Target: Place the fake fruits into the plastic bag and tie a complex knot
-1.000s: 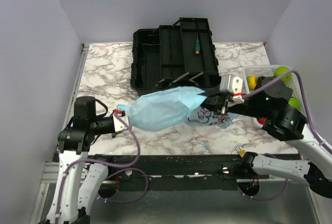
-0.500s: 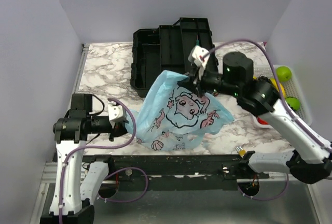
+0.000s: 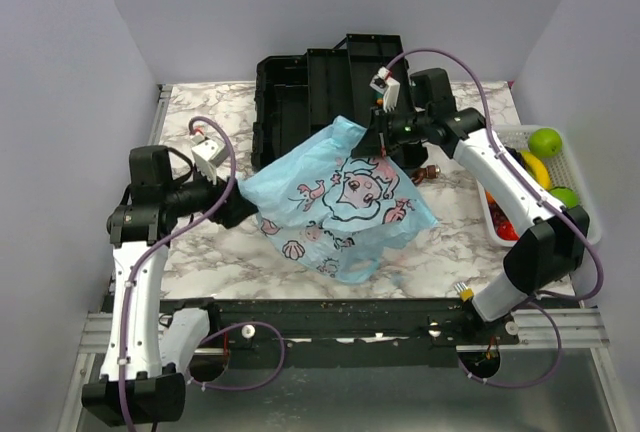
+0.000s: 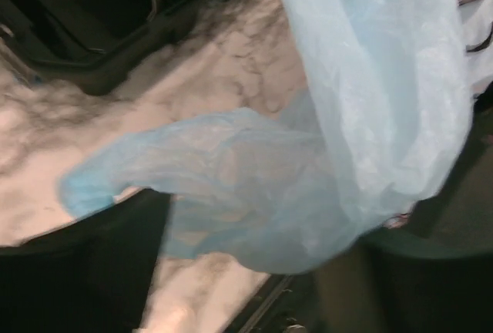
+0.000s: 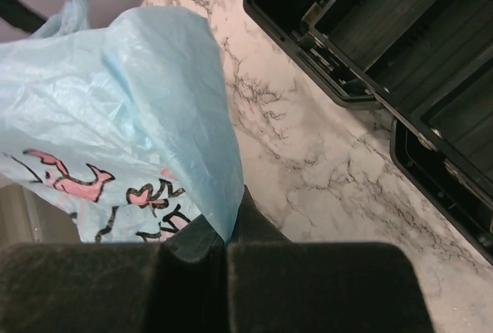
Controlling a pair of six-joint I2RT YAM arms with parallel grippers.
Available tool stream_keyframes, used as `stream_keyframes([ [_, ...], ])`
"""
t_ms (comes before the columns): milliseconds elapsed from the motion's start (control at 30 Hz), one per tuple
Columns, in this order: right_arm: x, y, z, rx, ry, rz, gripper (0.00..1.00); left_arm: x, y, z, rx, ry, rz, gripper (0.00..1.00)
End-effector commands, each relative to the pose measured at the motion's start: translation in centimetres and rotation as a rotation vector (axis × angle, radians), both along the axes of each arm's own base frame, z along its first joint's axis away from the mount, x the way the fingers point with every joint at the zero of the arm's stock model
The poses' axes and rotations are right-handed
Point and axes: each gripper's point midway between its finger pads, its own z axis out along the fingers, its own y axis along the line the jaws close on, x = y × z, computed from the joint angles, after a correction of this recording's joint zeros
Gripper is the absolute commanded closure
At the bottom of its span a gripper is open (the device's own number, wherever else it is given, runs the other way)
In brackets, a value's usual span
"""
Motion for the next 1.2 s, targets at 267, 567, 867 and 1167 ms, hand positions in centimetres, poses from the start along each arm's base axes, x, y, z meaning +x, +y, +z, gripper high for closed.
stream_keyframes([
  [267,2.6,-0.4,-2.8,0.013,0.057,-0.263,0.99,-5.8,-2.1,1.8,0.232,-0.637,-0.441,0.02],
  [567,3.4,-1.7,-1.4,-0.065,-0.014,-0.294,0.16,-10.5,-7.1,-0.6,0.211,-0.66,-0.818,0.02],
  [867,-3.8,-13.3,-4.4,-0.501,-0.142,-0.249,0.0,-12.5,-11.5,-8.4,0.368,-0.732,-1.097,0.02],
  [1167,-6.4,-15.5,-5.8,-0.543,-0.117,-0.257,0.0,-8.5,-17.6,-9.7,0.456,-1.111,-0.924,0.02],
])
